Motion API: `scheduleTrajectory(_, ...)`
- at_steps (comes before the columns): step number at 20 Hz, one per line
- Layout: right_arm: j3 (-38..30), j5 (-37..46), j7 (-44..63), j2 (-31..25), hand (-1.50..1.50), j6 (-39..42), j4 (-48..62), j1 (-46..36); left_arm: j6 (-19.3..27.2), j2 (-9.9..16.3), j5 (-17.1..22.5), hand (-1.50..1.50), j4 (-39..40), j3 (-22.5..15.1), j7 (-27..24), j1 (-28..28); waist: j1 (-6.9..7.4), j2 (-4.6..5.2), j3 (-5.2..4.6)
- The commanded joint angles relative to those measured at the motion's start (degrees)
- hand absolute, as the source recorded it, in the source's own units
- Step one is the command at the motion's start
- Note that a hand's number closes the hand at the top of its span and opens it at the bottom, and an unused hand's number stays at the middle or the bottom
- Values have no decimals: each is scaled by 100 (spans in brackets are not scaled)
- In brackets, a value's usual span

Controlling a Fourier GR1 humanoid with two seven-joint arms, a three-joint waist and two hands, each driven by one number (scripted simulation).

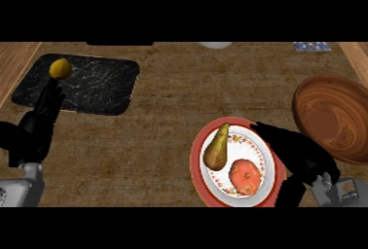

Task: Pick the squash from the plate and place it in the bowl

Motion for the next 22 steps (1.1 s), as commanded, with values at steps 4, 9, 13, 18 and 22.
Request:
scheduleTrajectory(4, 183, 1384, -531, 310, -150, -226, 168, 131, -231, 8, -13, 0, -70, 243, 98, 64, -29, -8, 1)
scheduleTrajectory(9, 452, 1982, -746, 908, -150, -521, 602, 633, -229, -171, -255, 0, 62, 254, 19, -141, -39, -3, 2)
scheduleTrajectory(13, 345, 2101, -700, 1151, -150, -187, 736, 750, -351, -212, -259, 0, -220, 363, 209, 126, -31, -8, 2)
scheduleTrajectory(18, 196, 2501, -974, 1342, -150, -146, 773, 965, -260, -459, -545, 0, -352, 285, 476, -96, -42, -7, 2)
scheduleTrajectory(22, 139, 2822, -1208, 1624, -150, -306, 1244, 858, -735, -145, -197, 0, -554, 779, 410, 245, -19, -8, 2)
